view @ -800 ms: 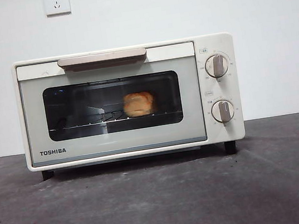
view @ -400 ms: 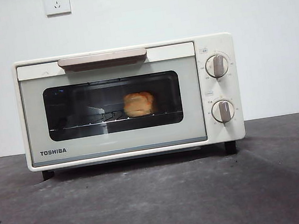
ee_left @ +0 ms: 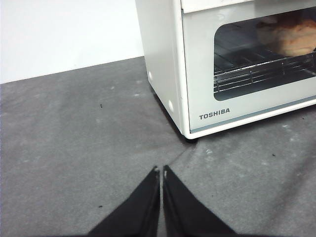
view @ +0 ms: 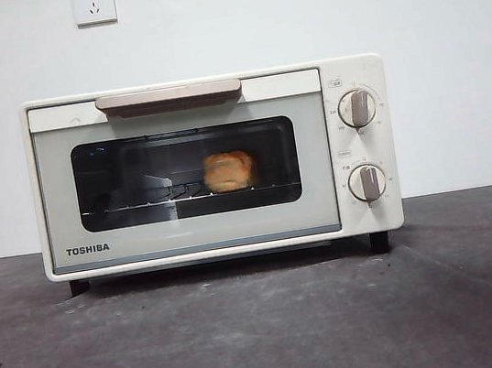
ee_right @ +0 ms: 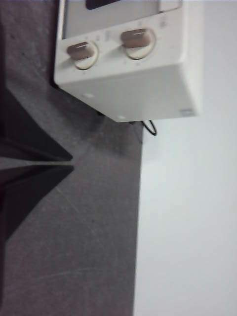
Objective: The left arm flap open the oven, the right arm pick bread and place it into oven, the left arm flap close the oven
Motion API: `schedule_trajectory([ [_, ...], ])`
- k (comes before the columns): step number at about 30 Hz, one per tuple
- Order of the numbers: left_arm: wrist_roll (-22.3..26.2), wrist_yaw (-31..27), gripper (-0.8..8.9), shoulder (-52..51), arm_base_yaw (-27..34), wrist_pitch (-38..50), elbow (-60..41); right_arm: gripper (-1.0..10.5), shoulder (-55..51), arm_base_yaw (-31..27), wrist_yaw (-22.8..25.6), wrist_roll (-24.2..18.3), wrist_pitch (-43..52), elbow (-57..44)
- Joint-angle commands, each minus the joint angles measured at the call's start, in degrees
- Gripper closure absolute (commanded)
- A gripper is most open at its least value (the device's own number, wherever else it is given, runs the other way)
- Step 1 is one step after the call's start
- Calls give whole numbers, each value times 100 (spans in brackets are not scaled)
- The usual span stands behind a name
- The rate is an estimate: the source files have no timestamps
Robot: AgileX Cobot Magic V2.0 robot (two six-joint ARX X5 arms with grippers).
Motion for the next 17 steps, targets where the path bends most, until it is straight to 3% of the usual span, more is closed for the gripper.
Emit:
schedule_trajectory([
  [1, -13, 4, 797, -11, -4, 52, -107, 939, -85, -7, 7, 22, 61, -140],
  [17, -13, 4, 797, -11, -4, 52, -107, 939, -267, -7, 7, 17, -328, -201],
])
